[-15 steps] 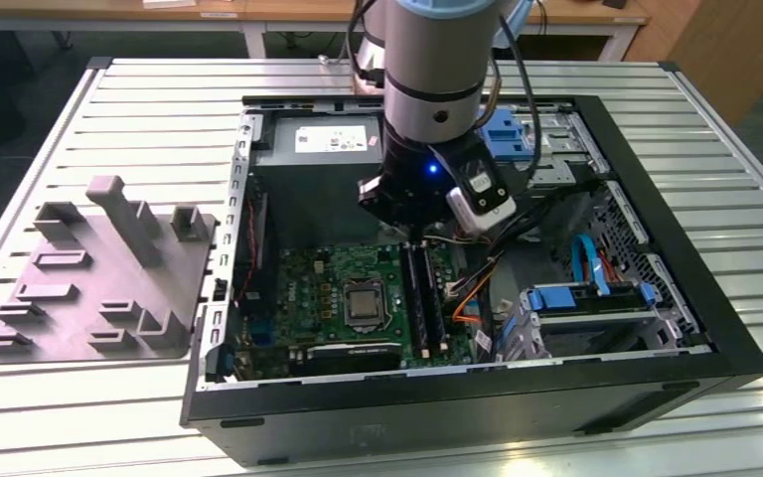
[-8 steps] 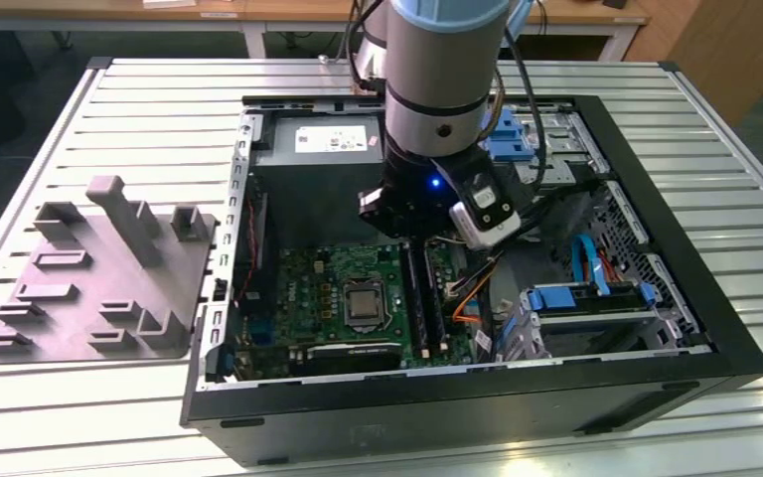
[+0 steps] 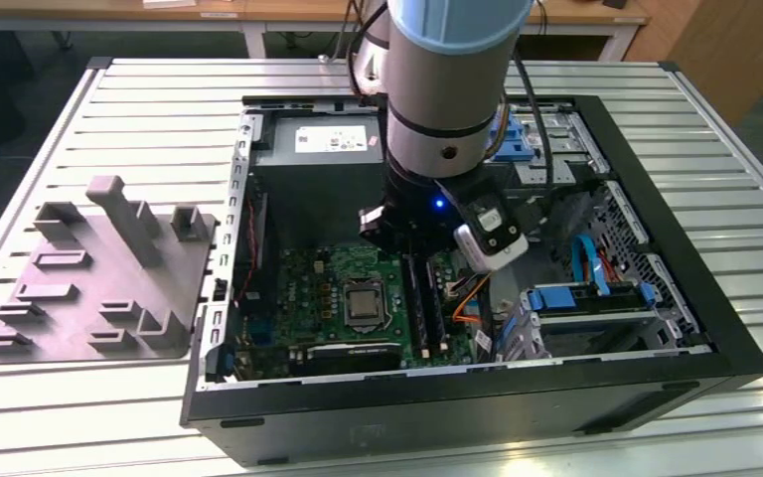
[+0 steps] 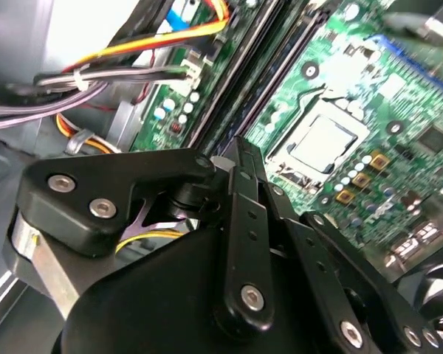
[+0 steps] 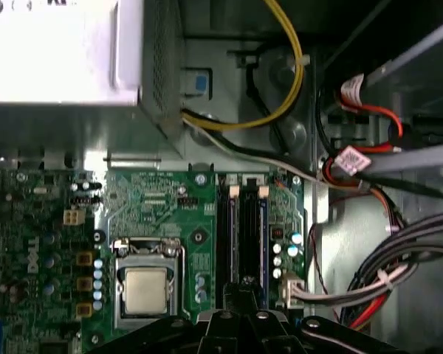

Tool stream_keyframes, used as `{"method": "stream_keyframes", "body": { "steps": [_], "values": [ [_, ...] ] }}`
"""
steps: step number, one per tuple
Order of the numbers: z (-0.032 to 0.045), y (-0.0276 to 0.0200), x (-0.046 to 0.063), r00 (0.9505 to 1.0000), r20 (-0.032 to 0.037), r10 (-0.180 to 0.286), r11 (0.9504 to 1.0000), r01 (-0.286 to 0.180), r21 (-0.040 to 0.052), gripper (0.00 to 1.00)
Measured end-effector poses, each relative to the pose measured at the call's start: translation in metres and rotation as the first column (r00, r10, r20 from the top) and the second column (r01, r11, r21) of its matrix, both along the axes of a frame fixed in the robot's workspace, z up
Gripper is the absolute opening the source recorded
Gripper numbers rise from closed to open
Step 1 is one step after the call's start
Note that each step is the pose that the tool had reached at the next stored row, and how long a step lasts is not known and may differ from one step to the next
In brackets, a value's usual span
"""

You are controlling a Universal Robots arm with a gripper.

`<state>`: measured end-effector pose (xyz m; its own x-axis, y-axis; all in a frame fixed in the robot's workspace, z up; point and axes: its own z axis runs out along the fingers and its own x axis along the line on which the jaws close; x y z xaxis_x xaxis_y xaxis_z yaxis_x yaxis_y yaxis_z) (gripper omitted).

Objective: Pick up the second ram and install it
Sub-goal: 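Press down the second ram until it locks into place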

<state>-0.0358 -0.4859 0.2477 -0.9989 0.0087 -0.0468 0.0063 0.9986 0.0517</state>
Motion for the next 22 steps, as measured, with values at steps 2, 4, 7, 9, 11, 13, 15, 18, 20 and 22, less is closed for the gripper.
{"method": "stream_keyframes", "body": {
  "steps": [2,4,7,9,11,13,15,18,20,22],
  "values": [
    [0.0,-0.0051,0.0,1.0,0.0,0.0,1.0,0.0,-0.0001,0.1],
    [0.0,-0.0103,0.0,1.0,0.0,0.0,1.0,0.0,0.0,0.1],
    [0.0,-0.0173,0.0,1.0,0.0,0.0,1.0,0.0,-0.0001,0.1],
    [0.0,-0.0218,0.0,1.0,0.0,0.0,1.0,0.0,-0.0001,0.1],
    [0.0,-0.0258,0.0,1.0,0.0,0.0,1.0,0.0,-0.0001,0.1],
    [0.0,-0.0292,0.0,1.0,-0.0001,0.0,1.0,0.0,-0.0002,0.1],
    [-0.0001,-0.0314,0.0,1.0,-0.0004,-0.001,1.0,0.001,-0.0006,0.1],
    [-0.0005,-0.0328,0.0,1.0,-0.0009,-0.002,1.0,0.002,-0.0025,0.1],
    [-0.0014,-0.0332,0.0,1.0,-0.001,-0.003,1.0,0.003,-0.0035,0.1],
    [-0.0027,-0.0337,0.0,1.0,-0.0011,-0.004,1.0,0.004,-0.0038,0.1]
  ]
}}
